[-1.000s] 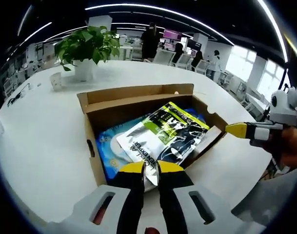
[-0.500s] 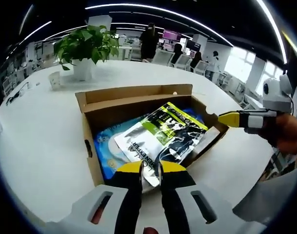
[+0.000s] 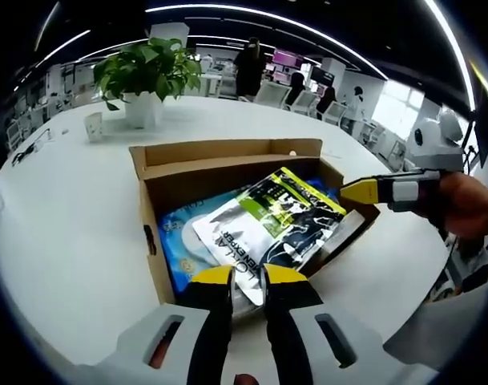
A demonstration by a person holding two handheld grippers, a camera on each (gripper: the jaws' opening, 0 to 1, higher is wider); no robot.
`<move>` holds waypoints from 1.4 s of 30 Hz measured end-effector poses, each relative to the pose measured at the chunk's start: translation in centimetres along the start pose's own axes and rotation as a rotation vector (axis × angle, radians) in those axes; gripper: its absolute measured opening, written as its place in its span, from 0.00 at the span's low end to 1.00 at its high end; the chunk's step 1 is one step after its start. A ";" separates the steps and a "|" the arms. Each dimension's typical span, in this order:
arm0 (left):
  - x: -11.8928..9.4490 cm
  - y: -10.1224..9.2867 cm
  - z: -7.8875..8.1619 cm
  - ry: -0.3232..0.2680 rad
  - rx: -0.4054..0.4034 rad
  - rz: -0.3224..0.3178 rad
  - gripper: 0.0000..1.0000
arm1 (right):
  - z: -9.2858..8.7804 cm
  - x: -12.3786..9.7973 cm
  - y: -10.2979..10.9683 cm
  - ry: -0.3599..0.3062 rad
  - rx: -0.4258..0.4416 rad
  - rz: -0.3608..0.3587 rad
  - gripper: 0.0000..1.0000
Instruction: Operate the shoe box by opening the lid, removing the specified soft item, and placing it in the target area until the item is outside and the box remains undamaged.
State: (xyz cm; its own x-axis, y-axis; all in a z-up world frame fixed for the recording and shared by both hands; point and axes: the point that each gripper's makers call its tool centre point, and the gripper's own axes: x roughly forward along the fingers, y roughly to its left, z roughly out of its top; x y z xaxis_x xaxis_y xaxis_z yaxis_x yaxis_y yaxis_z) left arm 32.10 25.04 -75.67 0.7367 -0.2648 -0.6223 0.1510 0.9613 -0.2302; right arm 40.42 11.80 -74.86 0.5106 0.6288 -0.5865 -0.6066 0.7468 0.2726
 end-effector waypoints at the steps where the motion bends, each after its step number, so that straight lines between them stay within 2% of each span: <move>1: 0.0 0.0 0.0 0.000 -0.002 0.001 0.12 | -0.1 0.2 0.3 0.007 -0.003 0.003 0.25; 11: 0.0 0.4 -0.1 0.000 -0.026 0.008 0.13 | -1.3 1.6 1.4 0.075 -0.002 0.038 0.24; 19: 0.0 0.4 -0.2 0.003 -0.034 0.004 0.13 | -1.6 2.4 2.4 0.090 0.026 0.073 0.21; 26: 0.1 0.3 -0.2 0.004 -0.044 0.001 0.13 | -1.8 2.5 2.8 0.104 0.002 0.078 0.03; 34: 0.1 -0.2 -0.2 0.009 -0.023 -0.008 0.15 | -1.4 2.0 2.8 0.078 0.003 0.069 0.00; 42: 0.2 -0.7 0.0 0.006 -0.026 -0.032 0.15 | -0.4 0.0 0.8 0.029 0.025 0.003 0.00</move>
State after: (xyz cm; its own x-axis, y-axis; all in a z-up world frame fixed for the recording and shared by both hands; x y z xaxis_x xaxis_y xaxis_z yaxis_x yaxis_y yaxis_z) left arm 32.09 24.31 -75.64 0.7275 -0.2958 -0.6191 0.1571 0.9501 -0.2695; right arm 39.70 12.30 -75.00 0.4909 0.6247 -0.6073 -0.5921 0.7506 0.2934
